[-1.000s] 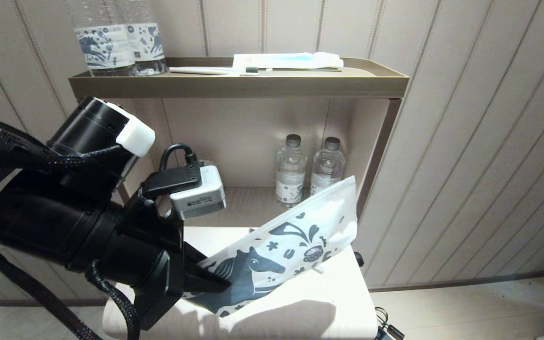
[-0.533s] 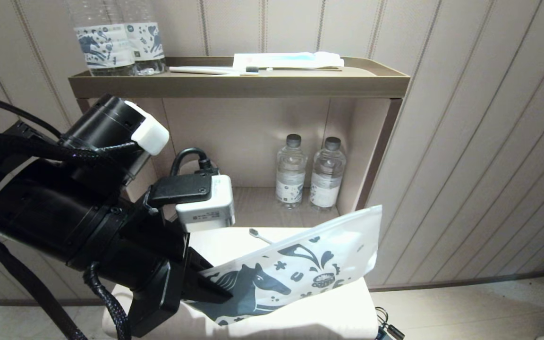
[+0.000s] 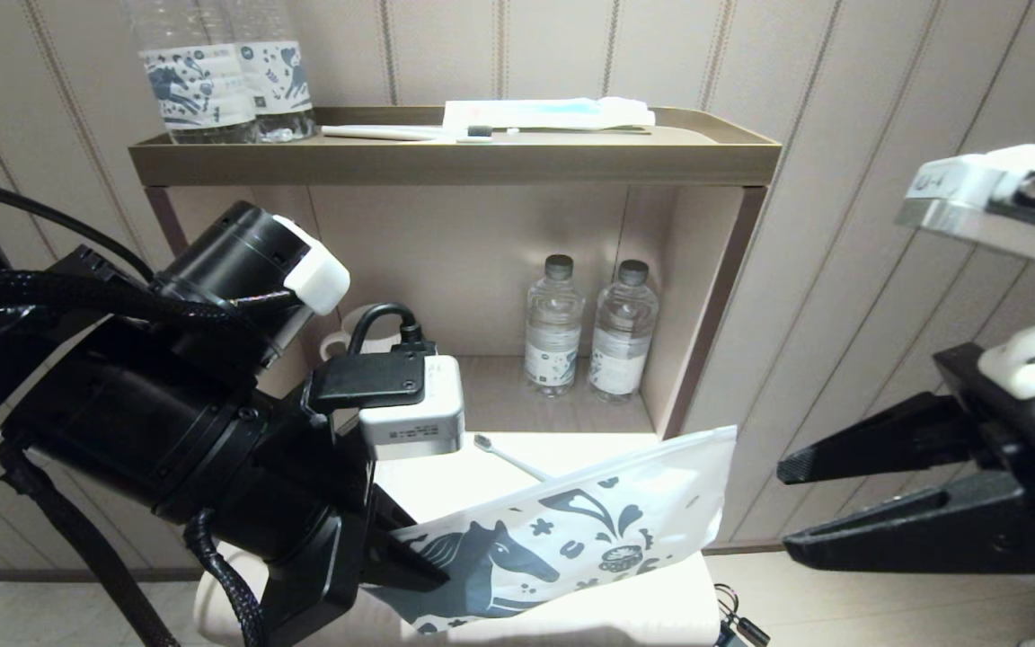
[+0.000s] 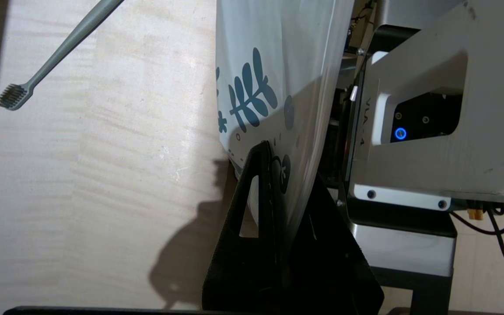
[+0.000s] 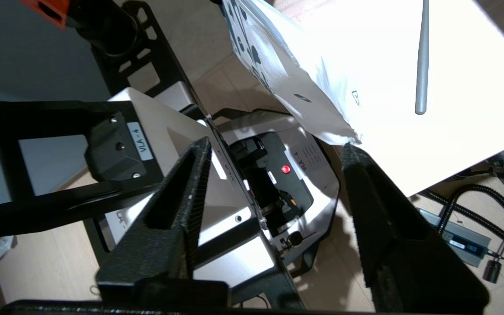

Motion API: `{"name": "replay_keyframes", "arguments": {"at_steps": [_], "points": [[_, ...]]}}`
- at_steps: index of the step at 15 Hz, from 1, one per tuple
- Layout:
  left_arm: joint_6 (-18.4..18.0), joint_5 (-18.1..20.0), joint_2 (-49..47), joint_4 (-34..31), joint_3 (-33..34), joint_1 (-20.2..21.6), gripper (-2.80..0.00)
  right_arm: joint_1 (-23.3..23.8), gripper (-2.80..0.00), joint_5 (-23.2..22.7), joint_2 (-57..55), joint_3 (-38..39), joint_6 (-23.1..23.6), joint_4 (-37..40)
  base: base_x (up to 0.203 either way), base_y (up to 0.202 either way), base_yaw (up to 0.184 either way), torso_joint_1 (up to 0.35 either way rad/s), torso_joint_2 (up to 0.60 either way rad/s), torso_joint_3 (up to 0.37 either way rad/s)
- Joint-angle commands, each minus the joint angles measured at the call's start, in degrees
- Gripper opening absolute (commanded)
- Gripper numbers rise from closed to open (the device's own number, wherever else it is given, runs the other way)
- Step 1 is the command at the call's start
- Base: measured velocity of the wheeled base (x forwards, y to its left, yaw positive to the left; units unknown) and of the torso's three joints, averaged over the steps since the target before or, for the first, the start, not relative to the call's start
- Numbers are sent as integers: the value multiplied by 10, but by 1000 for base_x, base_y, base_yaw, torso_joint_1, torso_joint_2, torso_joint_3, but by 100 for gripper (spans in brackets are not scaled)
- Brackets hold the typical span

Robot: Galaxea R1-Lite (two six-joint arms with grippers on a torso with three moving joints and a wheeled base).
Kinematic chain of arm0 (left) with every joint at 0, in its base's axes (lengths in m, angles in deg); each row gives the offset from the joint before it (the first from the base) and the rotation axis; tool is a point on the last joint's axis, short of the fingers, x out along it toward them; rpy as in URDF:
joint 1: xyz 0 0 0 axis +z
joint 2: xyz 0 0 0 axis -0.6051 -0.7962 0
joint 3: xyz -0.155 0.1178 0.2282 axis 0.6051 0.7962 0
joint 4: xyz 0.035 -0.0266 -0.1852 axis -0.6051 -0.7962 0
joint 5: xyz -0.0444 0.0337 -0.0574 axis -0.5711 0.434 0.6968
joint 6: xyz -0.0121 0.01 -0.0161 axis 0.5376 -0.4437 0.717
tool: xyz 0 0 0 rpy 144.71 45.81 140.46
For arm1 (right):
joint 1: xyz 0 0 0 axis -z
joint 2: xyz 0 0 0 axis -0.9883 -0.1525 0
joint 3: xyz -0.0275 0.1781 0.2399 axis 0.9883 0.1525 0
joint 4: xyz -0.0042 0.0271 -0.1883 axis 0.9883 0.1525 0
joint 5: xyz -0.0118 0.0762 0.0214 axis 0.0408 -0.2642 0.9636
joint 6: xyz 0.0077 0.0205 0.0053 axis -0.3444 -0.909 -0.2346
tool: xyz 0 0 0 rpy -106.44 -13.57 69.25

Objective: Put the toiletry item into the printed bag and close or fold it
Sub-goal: Hand it to the other hand

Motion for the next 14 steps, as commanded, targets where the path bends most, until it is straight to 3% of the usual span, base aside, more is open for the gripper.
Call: {"name": "replay_keyframes", "arguments": {"at_steps": [1, 5, 14], "points": [[-2, 3, 1, -3, 1, -1, -280, 7, 0, -3, -32, -4, 17, 2, 0, 0, 0, 0, 0, 0], [-2, 6, 0, -2, 1, -1, -280, 25, 0, -86, -41, 1, 79, 0, 0, 0, 0, 0, 0, 0], [-4, 7, -4, -1, 6, -1, -280, 27, 0, -135, -81, 2, 141, -4, 0, 0, 0, 0, 0, 0]]}}
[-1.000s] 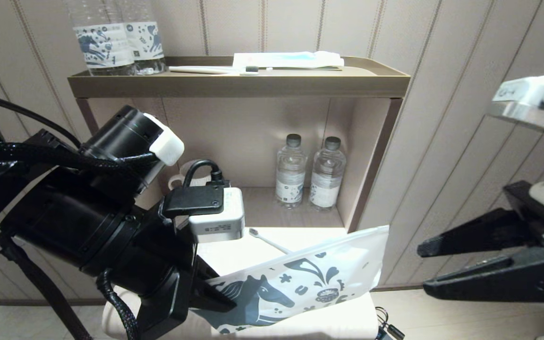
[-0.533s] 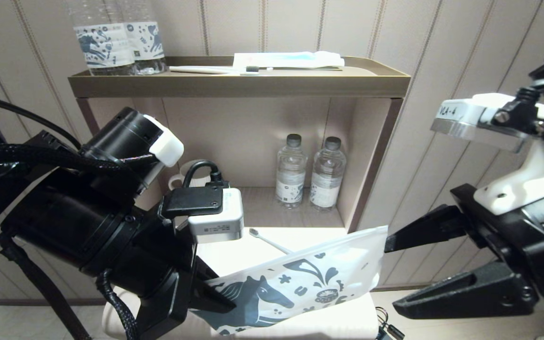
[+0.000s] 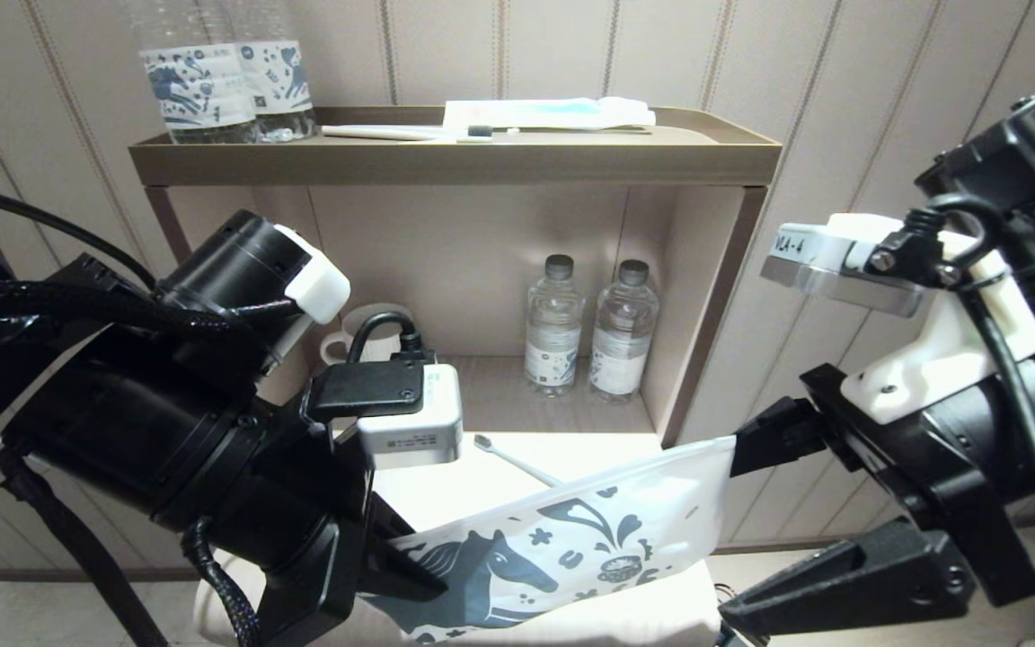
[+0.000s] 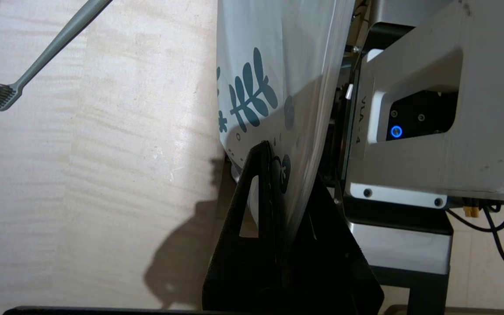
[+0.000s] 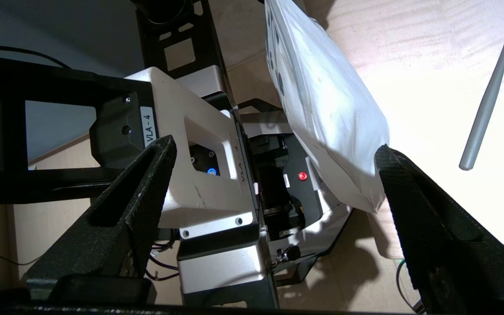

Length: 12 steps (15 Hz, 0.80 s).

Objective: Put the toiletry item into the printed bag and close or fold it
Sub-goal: Hand it to the other hand

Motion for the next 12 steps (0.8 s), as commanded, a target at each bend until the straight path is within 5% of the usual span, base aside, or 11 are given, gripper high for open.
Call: {"name": "replay_keyframes", "arguments": {"at_steps": [1, 12], "points": [[-2, 1, -7, -2, -3, 0, -280, 0, 0, -6, -14, -5, 12, 3, 0, 0, 0, 0, 0, 0], [-4, 12, -17, 1, -4, 0, -280, -9, 0, -37, -75, -38, 50, 2, 0, 0, 0, 0, 0, 0]]}}
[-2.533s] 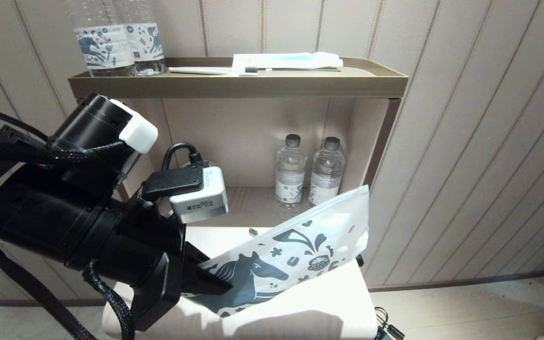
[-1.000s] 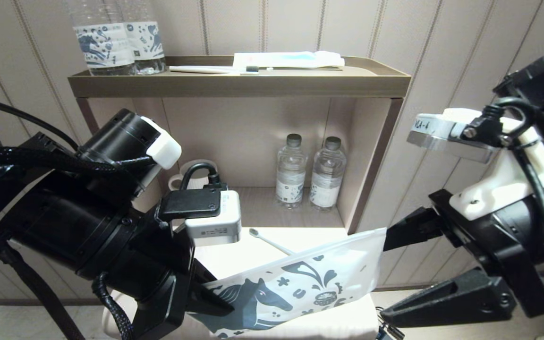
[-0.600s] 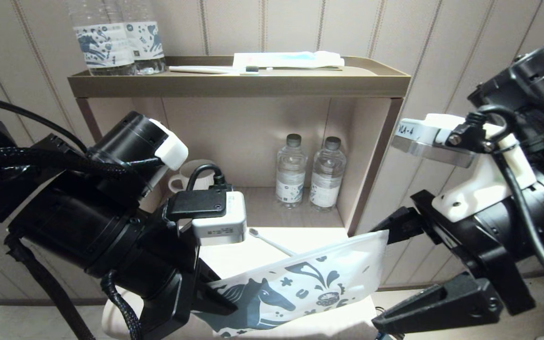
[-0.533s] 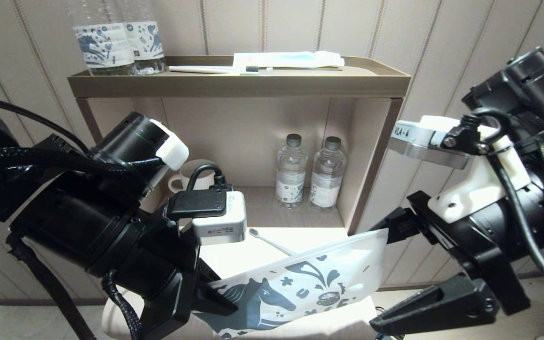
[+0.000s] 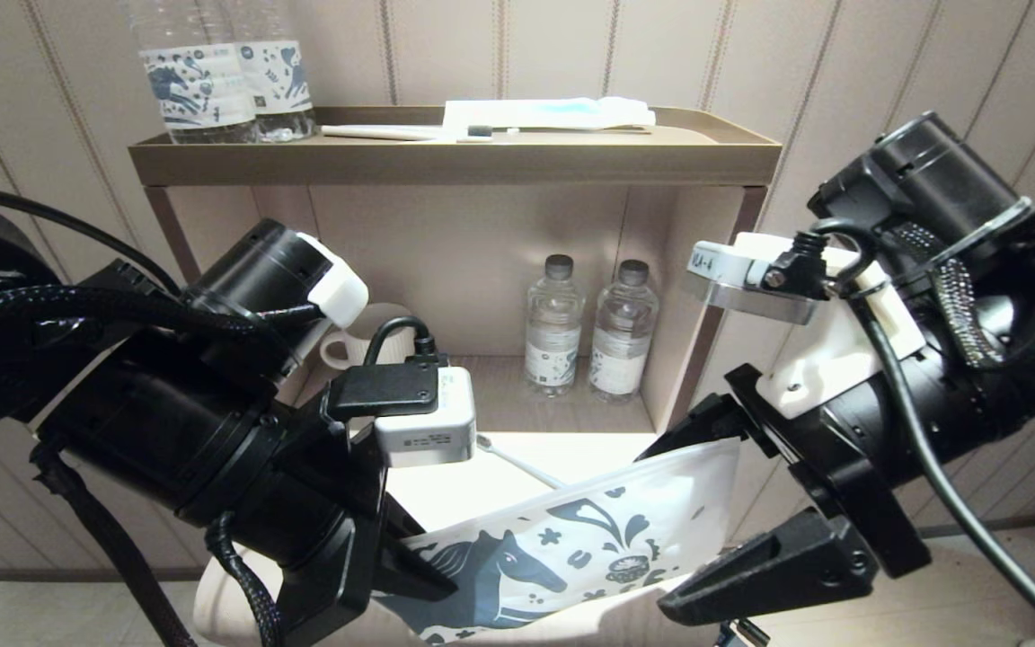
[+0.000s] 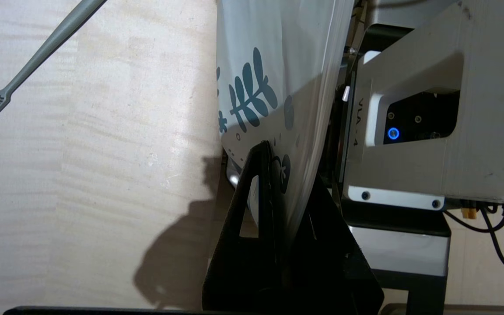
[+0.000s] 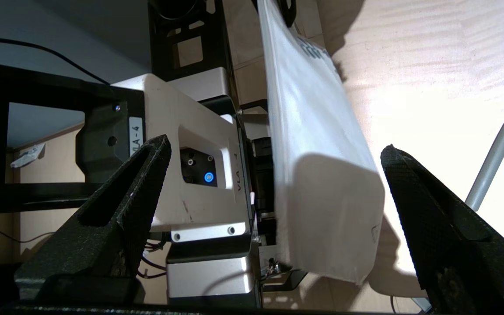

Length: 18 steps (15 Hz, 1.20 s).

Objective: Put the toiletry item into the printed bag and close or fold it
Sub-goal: Hand it to the other hand

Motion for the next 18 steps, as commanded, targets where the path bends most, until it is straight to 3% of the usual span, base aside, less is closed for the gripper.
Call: {"name": "replay_keyframes", "arguments": {"at_steps": [1, 6, 13, 16, 18], "points": [[-2, 1, -1, -2, 0, 0, -280, -2, 0, -2, -17, -17, 3, 6, 0, 0, 0, 0, 0, 0], [-12, 1, -12, -3, -11, 0, -280, -2, 0, 36, -19, -34, 18, 9, 0, 0, 0, 0, 0, 0], [-10, 1, -14, -2, -8, 2, -280, -3, 0, 28, -32, -22, 21, 1, 0, 0, 0, 0, 0, 0], [-9, 2, -13, -2, -6, 4, -280, 1, 0, -12, -18, 33, -4, -62, 0, 0, 0, 0, 0, 0], [-8, 3, -12, -2, -6, 4, -280, 6, 0, -35, -3, 99, -29, -159, 0, 0, 0, 0, 0, 0]]}}
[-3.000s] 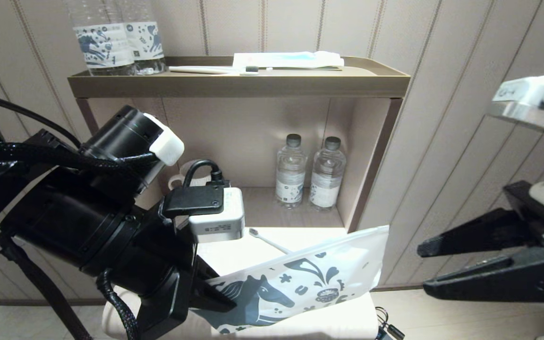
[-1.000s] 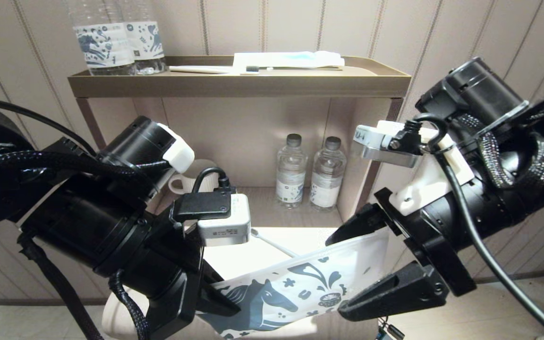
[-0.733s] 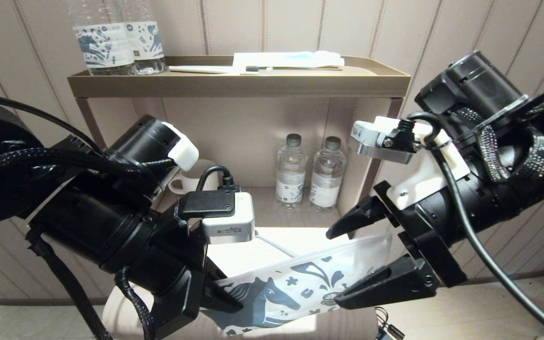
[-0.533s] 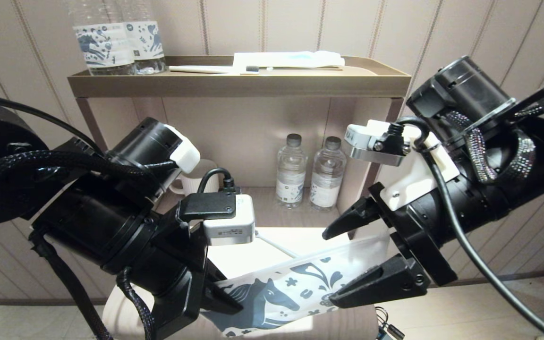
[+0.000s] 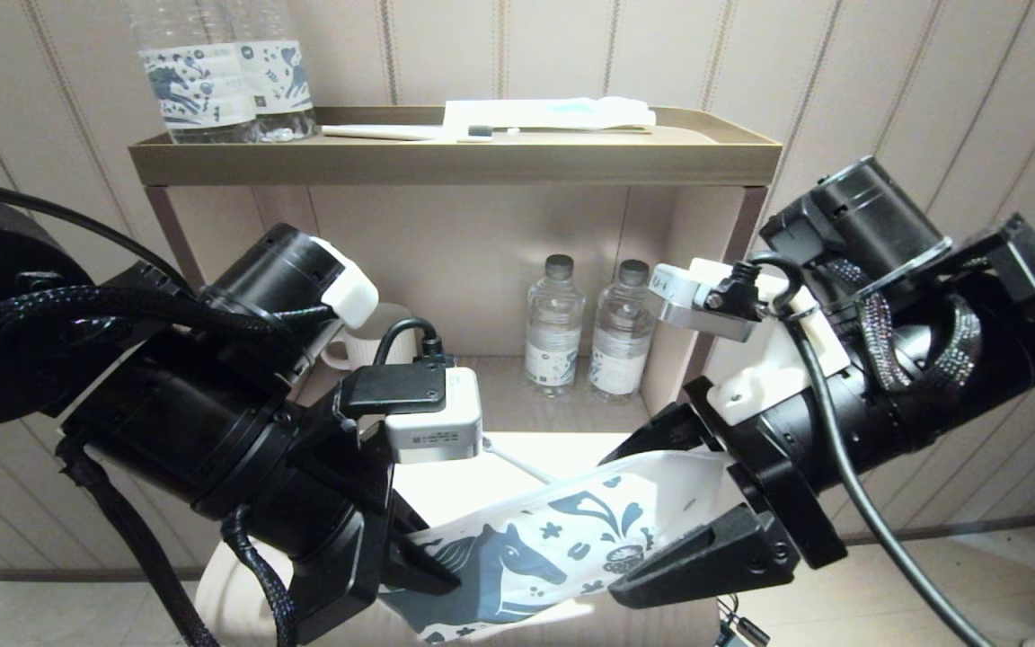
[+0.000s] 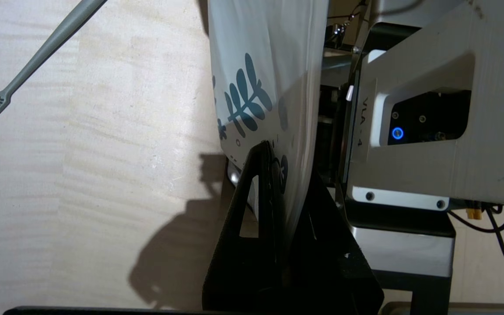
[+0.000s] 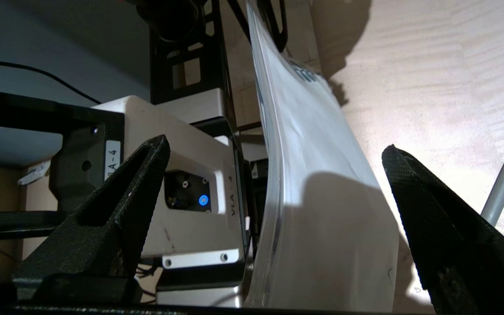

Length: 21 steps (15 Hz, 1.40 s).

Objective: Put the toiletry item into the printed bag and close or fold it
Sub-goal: Hand it to the other hand

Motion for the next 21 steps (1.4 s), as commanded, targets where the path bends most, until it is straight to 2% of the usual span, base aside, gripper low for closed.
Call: {"name": "replay_keyframes", "arguments": {"at_steps": [1, 3, 9, 15, 16, 17, 18, 21], "points": [[-1, 2, 2, -2, 0, 0, -280, 3, 0, -10, 24, 54, -22, -89, 0, 0, 0, 0, 0, 0], [-1, 1, 5, -2, 1, 0, -280, 4, 0, -14, 34, 81, -47, -135, 0, 0, 0, 0, 0, 0], [-2, 1, 5, -2, 2, 1, -280, 31, 0, -26, 53, 83, -48, -139, 0, 0, 0, 0, 0, 0], [-2, 1, 6, -2, 2, 1, -280, 24, 0, -26, 53, 87, -45, -140, 0, 0, 0, 0, 0, 0], [-2, 1, 5, -2, 2, 1, -280, 25, -280, -26, 53, 90, -44, -139, 0, 0, 0, 0, 0, 0], [-2, 2, 4, -2, 3, 1, -280, 26, -115, -26, 55, 96, -41, -140, 0, 0, 0, 0, 0, 0], [-3, 1, 2, -3, 5, 1, -280, 26, 0, -25, 54, 100, -40, -140, 0, 0, 0, 0, 0, 0], [-2, 2, 3, -2, 4, 1, -280, 24, 0, -26, 55, 98, -41, -140, 0, 0, 0, 0, 0, 0]]}}
